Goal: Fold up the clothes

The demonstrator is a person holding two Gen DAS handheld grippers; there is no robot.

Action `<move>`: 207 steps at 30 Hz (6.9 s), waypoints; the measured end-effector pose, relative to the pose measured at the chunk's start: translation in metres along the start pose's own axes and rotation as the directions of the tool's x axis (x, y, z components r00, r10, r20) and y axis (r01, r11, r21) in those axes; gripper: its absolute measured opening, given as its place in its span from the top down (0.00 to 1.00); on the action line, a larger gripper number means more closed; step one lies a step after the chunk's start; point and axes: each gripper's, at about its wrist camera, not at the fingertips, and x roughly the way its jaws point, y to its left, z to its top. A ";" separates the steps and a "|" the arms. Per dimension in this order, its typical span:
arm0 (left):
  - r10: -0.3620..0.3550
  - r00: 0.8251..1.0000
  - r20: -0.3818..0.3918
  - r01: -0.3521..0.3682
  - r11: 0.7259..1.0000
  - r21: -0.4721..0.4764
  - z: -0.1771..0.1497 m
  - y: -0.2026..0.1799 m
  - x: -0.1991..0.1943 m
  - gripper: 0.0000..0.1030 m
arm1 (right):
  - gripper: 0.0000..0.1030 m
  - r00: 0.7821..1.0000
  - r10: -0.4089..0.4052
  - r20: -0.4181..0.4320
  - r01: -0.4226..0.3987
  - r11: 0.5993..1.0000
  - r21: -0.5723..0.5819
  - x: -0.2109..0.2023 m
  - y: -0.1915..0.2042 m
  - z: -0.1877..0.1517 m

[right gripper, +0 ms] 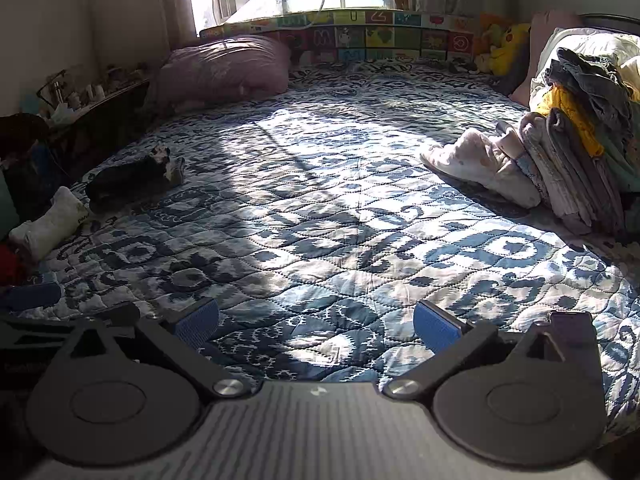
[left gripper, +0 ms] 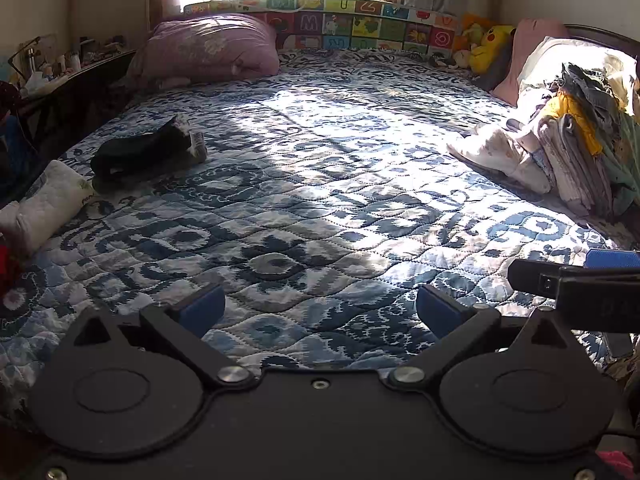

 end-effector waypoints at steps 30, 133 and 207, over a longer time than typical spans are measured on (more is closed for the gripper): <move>0.010 1.000 -0.014 -0.010 1.000 0.007 0.001 -0.003 0.009 0.00 | 0.00 1.000 0.009 -0.012 -0.009 1.000 0.005 0.008 -0.003 0.000; -0.329 0.886 0.327 0.252 0.933 0.257 0.353 -0.155 0.105 0.87 | 0.00 0.948 -0.095 0.304 -0.086 0.841 0.534 0.057 -0.231 0.029; -0.453 0.866 0.210 0.498 0.750 -0.435 0.029 0.125 0.150 0.83 | 0.11 0.947 0.315 -0.070 -0.298 0.938 0.177 0.090 -0.014 -0.017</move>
